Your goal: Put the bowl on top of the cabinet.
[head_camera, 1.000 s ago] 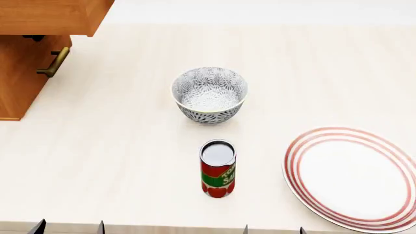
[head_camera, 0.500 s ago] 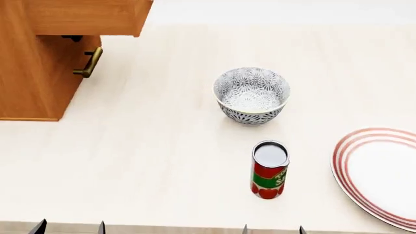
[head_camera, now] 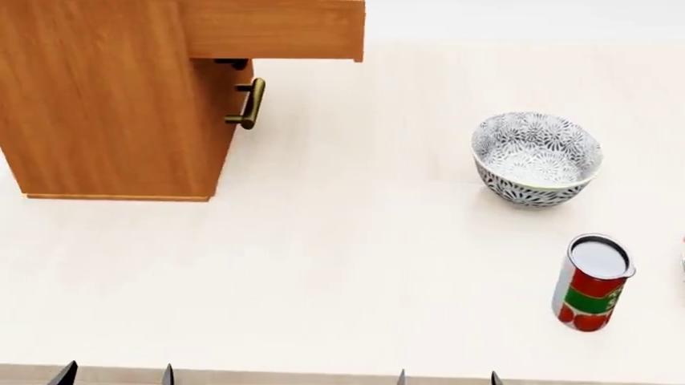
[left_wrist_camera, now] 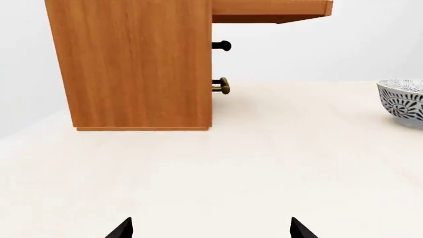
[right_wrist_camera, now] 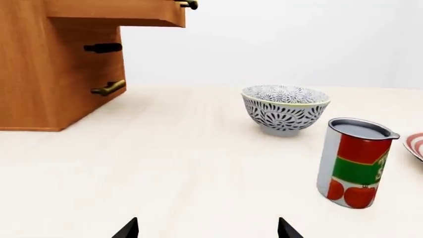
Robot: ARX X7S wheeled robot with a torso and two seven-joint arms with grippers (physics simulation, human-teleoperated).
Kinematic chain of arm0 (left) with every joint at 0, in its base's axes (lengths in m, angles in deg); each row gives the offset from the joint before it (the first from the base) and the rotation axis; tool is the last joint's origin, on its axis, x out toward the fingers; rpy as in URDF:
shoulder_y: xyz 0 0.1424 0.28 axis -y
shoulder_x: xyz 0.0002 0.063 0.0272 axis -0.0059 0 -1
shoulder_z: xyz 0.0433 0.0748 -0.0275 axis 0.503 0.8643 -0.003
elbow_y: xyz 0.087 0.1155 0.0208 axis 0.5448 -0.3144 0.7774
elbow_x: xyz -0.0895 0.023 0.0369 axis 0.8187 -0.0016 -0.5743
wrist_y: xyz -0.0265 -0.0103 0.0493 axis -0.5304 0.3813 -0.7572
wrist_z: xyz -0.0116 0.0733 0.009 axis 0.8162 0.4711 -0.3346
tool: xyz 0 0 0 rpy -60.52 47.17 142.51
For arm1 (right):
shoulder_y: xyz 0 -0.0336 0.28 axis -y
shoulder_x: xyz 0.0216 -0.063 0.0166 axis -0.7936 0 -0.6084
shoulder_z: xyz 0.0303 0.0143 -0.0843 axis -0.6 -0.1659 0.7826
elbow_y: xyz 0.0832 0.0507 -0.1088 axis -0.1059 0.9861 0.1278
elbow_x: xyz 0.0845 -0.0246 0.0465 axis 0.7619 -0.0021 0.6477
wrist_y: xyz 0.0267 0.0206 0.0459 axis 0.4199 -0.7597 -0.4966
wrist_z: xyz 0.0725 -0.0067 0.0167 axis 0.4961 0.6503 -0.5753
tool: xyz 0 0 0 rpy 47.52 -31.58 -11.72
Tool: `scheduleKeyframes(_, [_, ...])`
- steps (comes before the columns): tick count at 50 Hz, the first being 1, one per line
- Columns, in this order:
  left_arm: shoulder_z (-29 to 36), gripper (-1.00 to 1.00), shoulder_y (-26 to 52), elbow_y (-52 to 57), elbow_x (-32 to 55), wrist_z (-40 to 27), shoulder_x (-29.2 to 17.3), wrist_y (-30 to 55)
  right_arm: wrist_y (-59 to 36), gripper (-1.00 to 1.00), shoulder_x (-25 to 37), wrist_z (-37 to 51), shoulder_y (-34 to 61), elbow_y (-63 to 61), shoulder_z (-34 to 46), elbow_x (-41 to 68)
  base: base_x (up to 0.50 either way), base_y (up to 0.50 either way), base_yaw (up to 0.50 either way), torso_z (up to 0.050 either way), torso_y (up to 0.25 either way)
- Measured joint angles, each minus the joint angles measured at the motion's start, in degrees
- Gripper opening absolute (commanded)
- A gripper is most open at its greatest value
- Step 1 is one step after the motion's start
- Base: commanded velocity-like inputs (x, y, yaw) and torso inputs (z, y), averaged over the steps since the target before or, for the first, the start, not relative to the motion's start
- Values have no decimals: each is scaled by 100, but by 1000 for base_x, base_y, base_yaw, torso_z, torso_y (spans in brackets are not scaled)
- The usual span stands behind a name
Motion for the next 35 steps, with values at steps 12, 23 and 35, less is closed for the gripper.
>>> scheduleKeyframes(12, [75,100,6,3,63,-77,-63,-7,20,100,64,75,7,10,79,52,0,500,0,0,0])
scheduleKeyframes(23, [139,100,19,-13,115,-136,-114,-23,36,100,113,133,21,27,142,99,0,500,0,0,0])
scheduleKeyframes(35, [200,100,30,-21,160,-197,-171,-27,-7,100,134,195,42,50,164,233,0,0,0,0,0])
